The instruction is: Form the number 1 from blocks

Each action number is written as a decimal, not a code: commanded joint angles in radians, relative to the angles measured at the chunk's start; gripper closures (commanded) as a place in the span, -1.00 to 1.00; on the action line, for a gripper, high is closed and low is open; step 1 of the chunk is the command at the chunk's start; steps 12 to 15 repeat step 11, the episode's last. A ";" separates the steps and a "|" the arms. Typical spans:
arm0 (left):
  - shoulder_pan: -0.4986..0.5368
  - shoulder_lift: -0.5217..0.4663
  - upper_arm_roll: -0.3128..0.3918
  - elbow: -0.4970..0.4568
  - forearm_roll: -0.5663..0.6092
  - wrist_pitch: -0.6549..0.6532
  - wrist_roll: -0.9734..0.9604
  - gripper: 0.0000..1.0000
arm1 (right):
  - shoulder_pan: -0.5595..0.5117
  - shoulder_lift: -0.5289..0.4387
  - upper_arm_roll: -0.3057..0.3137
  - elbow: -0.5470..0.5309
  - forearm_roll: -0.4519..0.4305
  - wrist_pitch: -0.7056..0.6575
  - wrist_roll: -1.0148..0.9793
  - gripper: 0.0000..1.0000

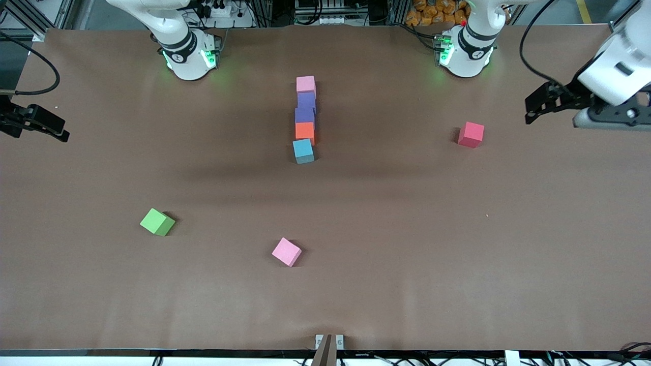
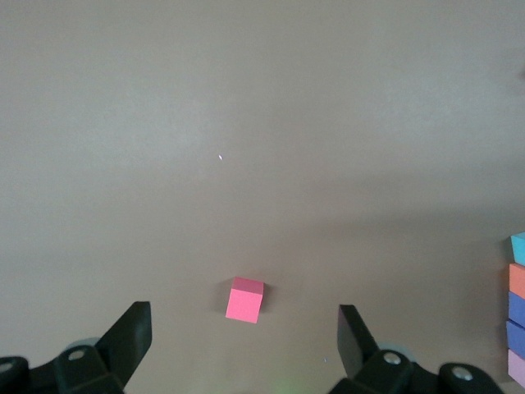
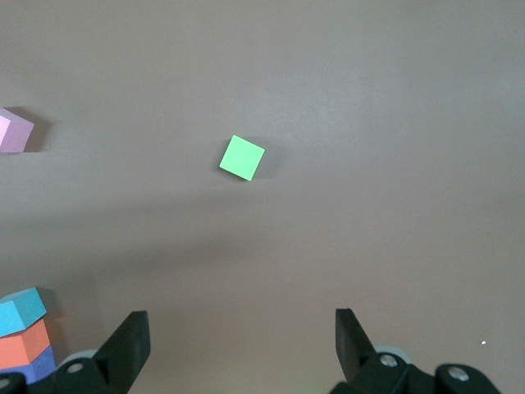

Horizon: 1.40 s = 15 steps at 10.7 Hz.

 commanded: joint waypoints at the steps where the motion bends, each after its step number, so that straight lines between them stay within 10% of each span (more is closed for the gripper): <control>1: 0.008 0.021 0.003 0.063 -0.015 -0.030 0.046 -1.00 | 0.003 0.001 0.006 0.018 -0.015 -0.022 0.032 -1.00; 15: 0.011 0.016 0.003 0.060 -0.012 -0.023 0.054 -1.00 | 0.002 0.001 0.004 0.018 0.000 -0.028 0.029 -1.00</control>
